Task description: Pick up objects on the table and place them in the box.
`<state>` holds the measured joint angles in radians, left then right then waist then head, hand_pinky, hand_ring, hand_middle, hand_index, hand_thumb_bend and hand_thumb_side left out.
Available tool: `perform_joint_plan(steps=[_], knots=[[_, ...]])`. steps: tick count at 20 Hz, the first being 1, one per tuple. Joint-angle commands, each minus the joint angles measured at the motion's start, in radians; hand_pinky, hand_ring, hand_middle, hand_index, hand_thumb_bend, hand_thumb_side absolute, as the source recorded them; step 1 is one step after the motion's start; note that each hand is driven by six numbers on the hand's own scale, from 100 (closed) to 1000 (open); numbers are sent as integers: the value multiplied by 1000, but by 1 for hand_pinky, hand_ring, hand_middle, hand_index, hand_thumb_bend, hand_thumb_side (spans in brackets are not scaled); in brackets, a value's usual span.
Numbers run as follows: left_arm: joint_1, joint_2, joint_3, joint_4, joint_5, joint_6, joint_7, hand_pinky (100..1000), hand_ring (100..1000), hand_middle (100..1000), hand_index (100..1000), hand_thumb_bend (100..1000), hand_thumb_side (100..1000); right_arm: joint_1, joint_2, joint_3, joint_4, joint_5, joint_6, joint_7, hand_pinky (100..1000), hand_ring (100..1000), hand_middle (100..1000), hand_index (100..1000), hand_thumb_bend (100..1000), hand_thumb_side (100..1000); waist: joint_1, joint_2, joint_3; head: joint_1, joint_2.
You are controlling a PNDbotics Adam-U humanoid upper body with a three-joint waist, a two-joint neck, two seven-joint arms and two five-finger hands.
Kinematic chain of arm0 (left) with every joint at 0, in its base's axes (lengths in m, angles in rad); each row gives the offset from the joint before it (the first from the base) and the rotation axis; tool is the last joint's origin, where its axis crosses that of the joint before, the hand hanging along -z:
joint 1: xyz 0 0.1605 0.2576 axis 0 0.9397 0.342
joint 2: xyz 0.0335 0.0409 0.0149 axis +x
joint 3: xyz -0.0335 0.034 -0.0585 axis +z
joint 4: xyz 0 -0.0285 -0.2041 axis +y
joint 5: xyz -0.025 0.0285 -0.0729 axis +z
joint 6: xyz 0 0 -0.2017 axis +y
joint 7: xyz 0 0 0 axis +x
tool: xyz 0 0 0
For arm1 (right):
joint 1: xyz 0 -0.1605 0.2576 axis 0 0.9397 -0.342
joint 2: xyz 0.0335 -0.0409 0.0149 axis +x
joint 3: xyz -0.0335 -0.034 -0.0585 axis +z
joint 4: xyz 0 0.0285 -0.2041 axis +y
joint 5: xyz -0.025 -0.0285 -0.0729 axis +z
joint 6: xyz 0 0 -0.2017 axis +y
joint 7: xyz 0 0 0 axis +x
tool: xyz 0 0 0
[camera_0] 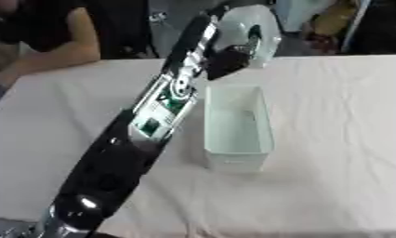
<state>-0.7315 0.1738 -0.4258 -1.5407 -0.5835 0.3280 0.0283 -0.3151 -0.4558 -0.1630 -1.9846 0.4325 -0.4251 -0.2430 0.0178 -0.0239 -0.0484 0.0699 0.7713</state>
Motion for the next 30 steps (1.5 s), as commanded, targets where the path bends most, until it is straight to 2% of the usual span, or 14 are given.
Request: perform_joint_plan(steps=[1,7,16,24,30], knots=[[-41,19,-31,-3,-88,-27,-68,100,158,330,404,100,493,-17,-9,-3,-15,-8,-2,3,836,967,979,963,100,654,-1,-11,-3,8,-1],[-47,41,-67,26,-179,-68,-144,100,164,332,385,100,416,-18,-10,-2,-15,-9,-2,3,836,967,979,963,100,654,0,-10,-6,8,-1],[-36,47,-55,101,-293,-100,-145,100,168,334,363,100,326,-17,-11,-1,-15,-10,-2,5,836,967,979,963,100,653,-3,-8,-3,11,-1],[-35,15,-46,195,-383,-131,-128,100,172,336,355,100,272,-18,-10,1,-15,-12,-4,6,836,967,979,963,100,652,-5,-7,-4,15,-1],[-37,-24,-51,309,-441,-178,-126,100,182,343,365,100,243,-23,-7,2,-15,-14,-7,7,836,967,979,963,100,649,-6,-5,-7,19,-1]])
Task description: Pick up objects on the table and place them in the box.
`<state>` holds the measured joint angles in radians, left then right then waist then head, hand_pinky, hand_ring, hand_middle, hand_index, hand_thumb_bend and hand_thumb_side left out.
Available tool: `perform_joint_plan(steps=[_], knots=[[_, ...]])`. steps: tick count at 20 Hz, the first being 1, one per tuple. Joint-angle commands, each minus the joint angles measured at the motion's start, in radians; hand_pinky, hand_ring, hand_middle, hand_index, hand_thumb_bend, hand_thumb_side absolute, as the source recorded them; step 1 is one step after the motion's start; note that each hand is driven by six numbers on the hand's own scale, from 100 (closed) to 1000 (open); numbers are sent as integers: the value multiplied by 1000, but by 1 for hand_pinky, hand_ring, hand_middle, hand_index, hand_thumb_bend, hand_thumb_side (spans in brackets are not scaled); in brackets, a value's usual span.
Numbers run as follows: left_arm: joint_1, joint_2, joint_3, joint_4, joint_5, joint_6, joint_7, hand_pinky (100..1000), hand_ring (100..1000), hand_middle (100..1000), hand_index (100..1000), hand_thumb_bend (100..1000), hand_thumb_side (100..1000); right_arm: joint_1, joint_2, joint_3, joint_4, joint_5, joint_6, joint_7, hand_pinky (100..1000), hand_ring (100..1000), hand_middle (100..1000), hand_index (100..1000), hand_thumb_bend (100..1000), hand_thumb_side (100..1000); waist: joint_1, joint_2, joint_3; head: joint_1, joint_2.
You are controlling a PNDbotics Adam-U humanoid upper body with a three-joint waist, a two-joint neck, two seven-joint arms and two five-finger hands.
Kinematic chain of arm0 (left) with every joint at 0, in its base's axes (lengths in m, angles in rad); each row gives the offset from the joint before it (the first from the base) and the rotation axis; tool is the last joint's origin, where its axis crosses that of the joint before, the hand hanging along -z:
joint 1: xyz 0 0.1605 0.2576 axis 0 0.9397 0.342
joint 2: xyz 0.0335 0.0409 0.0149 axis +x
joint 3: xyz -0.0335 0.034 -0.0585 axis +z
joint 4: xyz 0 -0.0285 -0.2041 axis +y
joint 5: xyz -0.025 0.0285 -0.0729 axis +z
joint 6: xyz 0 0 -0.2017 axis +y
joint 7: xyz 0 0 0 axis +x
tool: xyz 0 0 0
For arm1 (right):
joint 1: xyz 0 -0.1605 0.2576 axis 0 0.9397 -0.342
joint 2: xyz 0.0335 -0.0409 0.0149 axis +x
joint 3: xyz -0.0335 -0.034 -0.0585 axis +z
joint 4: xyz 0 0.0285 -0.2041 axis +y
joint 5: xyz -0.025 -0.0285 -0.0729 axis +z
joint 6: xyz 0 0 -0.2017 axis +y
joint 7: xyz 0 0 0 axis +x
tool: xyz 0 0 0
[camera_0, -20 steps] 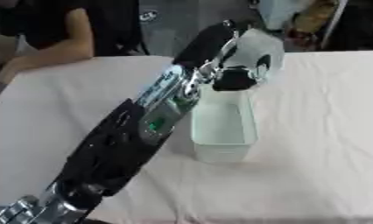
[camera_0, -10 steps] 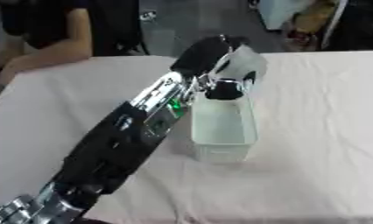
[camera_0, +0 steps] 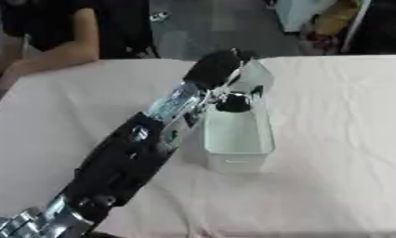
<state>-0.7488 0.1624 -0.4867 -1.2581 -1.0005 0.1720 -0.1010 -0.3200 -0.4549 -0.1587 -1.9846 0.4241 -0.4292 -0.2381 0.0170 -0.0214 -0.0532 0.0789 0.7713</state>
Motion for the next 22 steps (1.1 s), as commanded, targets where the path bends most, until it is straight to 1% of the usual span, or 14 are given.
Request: perform_joint_plan(steps=[1,2,4,5,6,7,8,9,10,11,13,16,17,22], knots=[[-20,-21,9,52,-36,-33,4,100,200,355,388,100,231,-19,-7,-2,-15,-6,-3,2,836,967,979,963,100,648,-6,-7,-3,12,-1],[-20,-29,10,77,-48,-45,5,152,251,386,432,100,127,-19,-7,-2,-15,-7,-4,2,836,967,979,963,100,648,-7,-6,-4,13,-1],[-19,-45,13,131,-91,-74,5,201,284,411,468,100,144,-21,-6,-1,-15,-8,-5,3,836,967,979,963,100,648,-8,-5,-5,15,-1],[-17,-52,14,161,-122,-89,0,334,418,501,576,123,125,-22,-5,-1,-15,-8,-5,3,836,967,979,963,100,648,-8,-4,-5,16,-1],[-16,-61,20,191,-157,-107,-5,425,495,564,625,222,143,-22,-4,-1,-15,-9,-5,3,836,967,979,963,100,648,-9,-4,-5,16,-1],[-13,-70,28,223,-191,-126,-10,570,619,667,698,336,326,-23,-4,-1,-15,-9,-6,3,836,967,980,963,100,648,-9,-3,-5,17,-1],[-12,-77,37,248,-222,-145,-13,617,666,704,721,375,403,-23,-3,-1,-15,-9,-6,4,836,967,979,963,100,649,-10,-3,-5,17,-1],[-9,-81,48,270,-247,-159,-12,746,793,806,798,508,651,-23,-3,-1,-15,-10,-6,3,836,967,979,963,100,649,-10,-2,-5,17,-1],[-7,-84,58,287,-267,-172,-8,777,821,828,816,536,696,-23,-2,-1,-15,-10,-6,3,836,967,979,963,100,649,-10,-2,-4,17,-1],[-7,-85,67,297,-282,-179,-1,842,890,891,867,639,826,-22,-2,-1,-15,-10,-6,4,836,967,979,963,100,649,-10,-2,-4,17,-1],[-6,-83,79,301,-303,-185,17,884,923,928,899,706,919,-21,-3,-1,-15,-10,-5,4,836,968,979,963,100,650,-11,-2,-3,17,-1],[-6,-80,92,292,-316,-174,35,899,931,937,910,720,968,-19,-3,-1,-15,-10,-5,4,836,968,979,963,100,650,-11,-3,-2,18,-1],[-6,-78,94,285,-316,-171,38,907,934,937,909,694,1000,-19,-3,-1,-15,-10,-4,5,836,967,979,963,100,651,-11,-3,-2,18,-1],[-4,-60,106,229,-291,-147,34,903,925,935,908,689,999,-16,-3,-1,-15,-9,-3,5,836,968,979,963,100,651,-10,-4,-1,17,-1]])
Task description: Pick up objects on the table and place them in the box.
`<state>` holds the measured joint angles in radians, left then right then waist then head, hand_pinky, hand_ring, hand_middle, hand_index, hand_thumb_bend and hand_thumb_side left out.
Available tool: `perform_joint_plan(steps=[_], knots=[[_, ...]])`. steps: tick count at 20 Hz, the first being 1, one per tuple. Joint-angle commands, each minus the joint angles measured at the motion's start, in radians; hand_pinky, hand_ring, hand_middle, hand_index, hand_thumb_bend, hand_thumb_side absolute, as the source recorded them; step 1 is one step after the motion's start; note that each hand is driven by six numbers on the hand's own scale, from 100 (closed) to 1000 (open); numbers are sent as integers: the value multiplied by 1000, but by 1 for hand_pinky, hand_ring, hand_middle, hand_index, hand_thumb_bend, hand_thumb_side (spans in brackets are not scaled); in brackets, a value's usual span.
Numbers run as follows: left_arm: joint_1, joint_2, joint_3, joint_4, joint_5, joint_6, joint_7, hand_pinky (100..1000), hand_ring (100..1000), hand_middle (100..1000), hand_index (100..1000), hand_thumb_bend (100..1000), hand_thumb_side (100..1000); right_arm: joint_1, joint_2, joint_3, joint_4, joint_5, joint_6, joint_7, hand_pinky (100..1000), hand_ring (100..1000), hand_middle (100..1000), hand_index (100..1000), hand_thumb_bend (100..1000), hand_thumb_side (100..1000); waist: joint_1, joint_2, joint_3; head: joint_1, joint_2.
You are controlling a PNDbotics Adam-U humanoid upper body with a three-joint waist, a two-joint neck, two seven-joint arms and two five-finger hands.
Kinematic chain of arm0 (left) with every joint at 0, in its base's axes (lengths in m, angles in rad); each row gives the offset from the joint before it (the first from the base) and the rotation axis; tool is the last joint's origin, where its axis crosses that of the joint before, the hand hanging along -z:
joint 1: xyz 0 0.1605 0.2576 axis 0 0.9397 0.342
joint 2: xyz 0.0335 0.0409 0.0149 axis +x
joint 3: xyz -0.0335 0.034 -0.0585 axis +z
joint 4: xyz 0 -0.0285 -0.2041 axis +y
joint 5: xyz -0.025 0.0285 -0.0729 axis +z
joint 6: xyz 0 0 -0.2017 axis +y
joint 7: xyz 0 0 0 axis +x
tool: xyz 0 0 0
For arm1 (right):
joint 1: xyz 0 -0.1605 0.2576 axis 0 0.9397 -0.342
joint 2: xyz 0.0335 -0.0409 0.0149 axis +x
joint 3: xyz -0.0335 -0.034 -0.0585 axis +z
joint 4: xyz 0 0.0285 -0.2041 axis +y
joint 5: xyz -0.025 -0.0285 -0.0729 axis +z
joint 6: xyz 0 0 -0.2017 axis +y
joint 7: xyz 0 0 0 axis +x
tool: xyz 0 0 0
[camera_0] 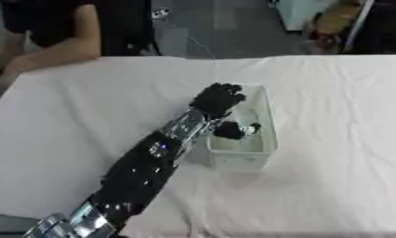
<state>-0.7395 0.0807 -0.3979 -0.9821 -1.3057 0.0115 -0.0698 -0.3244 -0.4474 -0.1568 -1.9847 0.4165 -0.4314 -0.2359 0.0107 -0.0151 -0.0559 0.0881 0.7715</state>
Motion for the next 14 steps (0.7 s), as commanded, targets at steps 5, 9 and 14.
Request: perform_joint_plan(steps=[5,9,14], knots=[[-16,54,31,-176,103,54,3,879,892,926,922,666,960,-10,-11,-3,-15,-1,0,3,836,968,979,963,100,651,-3,-12,1,5,-2],[-17,102,50,-371,245,102,2,835,854,905,928,672,865,-8,-11,-4,-15,0,1,3,836,968,979,963,100,650,-2,-13,2,1,-2],[-6,180,147,-716,437,170,67,786,813,872,915,756,641,-6,-13,-6,-15,2,3,1,836,967,979,963,100,647,-2,-14,8,-10,-2]])
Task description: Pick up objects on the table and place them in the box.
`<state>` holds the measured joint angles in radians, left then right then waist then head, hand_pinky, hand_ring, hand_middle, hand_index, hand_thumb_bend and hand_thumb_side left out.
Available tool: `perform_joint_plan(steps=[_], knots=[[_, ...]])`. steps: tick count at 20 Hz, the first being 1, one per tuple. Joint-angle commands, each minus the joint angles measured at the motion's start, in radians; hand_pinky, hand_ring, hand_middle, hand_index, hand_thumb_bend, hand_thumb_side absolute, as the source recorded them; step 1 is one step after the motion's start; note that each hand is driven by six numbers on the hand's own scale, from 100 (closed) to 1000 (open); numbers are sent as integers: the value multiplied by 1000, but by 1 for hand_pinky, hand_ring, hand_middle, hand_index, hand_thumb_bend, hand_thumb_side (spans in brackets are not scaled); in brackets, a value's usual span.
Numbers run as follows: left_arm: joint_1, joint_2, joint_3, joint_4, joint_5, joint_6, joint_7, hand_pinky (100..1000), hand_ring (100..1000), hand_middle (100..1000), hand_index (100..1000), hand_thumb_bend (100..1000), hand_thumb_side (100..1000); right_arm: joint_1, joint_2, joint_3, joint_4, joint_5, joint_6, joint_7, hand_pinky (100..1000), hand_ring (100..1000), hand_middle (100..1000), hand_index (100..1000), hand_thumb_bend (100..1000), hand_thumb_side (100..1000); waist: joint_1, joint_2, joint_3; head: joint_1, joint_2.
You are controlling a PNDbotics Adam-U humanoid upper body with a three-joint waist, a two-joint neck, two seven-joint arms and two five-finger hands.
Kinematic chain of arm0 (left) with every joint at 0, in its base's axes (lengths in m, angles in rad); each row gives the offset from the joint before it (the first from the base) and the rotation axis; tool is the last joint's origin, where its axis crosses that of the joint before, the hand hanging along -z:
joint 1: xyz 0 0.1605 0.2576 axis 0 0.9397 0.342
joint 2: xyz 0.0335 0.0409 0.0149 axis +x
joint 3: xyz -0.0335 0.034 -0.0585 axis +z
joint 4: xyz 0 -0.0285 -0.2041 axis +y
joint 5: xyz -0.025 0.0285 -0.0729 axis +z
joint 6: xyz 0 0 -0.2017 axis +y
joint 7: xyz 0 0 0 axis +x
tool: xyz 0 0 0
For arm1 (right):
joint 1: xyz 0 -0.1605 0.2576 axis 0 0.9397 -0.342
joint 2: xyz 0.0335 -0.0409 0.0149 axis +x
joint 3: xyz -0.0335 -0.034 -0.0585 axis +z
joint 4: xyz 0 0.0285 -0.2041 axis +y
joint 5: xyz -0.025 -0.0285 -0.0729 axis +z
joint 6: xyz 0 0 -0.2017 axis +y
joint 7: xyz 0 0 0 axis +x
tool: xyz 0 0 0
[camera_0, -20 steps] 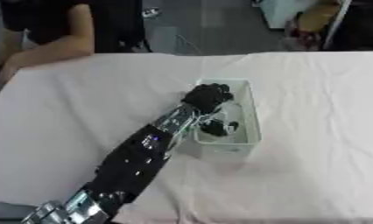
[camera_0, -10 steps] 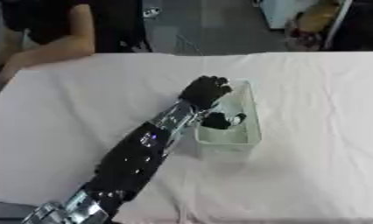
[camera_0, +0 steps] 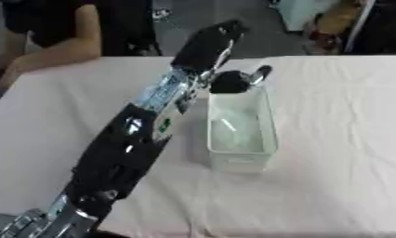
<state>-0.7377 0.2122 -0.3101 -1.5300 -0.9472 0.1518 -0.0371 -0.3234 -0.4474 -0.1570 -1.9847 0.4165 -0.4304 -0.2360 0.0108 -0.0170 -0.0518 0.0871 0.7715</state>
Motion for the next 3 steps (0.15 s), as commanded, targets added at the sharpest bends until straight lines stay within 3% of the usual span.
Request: perform_joint_plan(steps=[1,3], knots=[[0,62,80,-227,104,39,47,781,811,866,915,780,603,-6,-13,-7,-15,3,2,1,836,967,979,963,100,647,-2,-12,4,-10,-2],[23,87,137,-348,136,45,76,757,794,844,910,781,532,-5,-14,-9,-15,5,4,-1,836,967,979,963,100,645,-3,-12,8,-14,-2]])
